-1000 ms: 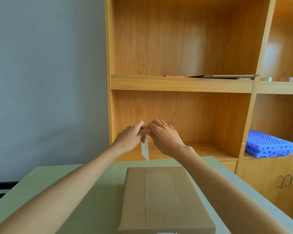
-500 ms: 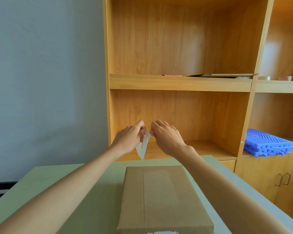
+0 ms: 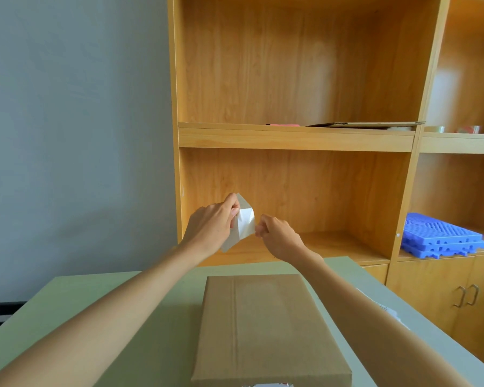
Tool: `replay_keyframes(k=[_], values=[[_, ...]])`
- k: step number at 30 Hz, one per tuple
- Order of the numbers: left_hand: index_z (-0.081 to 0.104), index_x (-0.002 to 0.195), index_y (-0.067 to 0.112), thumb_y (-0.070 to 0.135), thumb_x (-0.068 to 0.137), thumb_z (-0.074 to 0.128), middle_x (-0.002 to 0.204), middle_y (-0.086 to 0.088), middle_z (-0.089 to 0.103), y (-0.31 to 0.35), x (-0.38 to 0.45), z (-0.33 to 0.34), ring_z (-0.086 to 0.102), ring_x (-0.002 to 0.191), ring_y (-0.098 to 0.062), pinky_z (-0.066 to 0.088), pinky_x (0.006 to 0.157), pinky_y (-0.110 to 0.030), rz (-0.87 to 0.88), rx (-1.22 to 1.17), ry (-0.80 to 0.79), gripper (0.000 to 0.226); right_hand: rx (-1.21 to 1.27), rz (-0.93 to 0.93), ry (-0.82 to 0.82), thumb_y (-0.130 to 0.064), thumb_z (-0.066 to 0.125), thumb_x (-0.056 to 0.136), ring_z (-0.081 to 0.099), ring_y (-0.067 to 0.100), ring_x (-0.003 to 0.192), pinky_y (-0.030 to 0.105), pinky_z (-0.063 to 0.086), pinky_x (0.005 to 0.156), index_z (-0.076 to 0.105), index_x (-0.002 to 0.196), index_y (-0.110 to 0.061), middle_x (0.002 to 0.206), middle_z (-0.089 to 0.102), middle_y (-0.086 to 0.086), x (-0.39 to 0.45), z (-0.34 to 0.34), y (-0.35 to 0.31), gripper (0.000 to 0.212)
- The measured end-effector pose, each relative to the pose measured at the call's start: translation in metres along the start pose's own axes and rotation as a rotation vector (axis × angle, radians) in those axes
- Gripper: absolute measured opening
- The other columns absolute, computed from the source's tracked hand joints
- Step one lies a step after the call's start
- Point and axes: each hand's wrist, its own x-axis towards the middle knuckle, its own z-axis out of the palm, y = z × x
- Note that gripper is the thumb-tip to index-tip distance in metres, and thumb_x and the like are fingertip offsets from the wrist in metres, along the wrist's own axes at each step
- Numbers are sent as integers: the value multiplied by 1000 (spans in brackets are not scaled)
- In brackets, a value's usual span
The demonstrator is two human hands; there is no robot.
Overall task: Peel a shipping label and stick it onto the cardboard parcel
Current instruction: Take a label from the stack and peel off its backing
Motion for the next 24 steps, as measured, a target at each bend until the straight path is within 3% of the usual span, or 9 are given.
replay_keyframes(k=[3,6,11,18,24], values=[[41,90,21,18,104,33,69,8,62,3,1,-2,58,52,-18,36,43,-30,25,17,26,17,-65,-4,9,-15,34,92,58,27,81,32,38,61,50,87,-21,94,64,2,-3,2,3,18],[41,89,22,18,103,33,69,7,63,5,6,-4,58,52,-19,39,43,-31,38,31,40,17,-129,-30,32,-20,31,96,57,30,78,34,40,63,52,95,-15,91,64,6,-3,4,4,22],[45,91,20,20,104,34,70,7,63,9,11,-9,58,56,-19,28,44,-23,65,40,47,18,-236,-55,54,-22,30,99,49,29,69,35,38,63,45,88,-18,81,57,5,-4,5,7,19],[46,92,20,20,103,36,70,7,63,12,12,-12,59,56,-19,40,45,-29,68,41,55,15,-334,-91,73,-26,25,102,52,32,68,35,37,60,46,93,-16,79,58,6,-9,7,14,25],[48,91,18,16,102,38,70,6,64,10,15,-15,57,52,-16,34,44,-24,91,79,77,15,-321,-33,100,-29,22,103,59,31,69,36,42,61,46,93,-16,80,61,7,-5,11,26,28]])
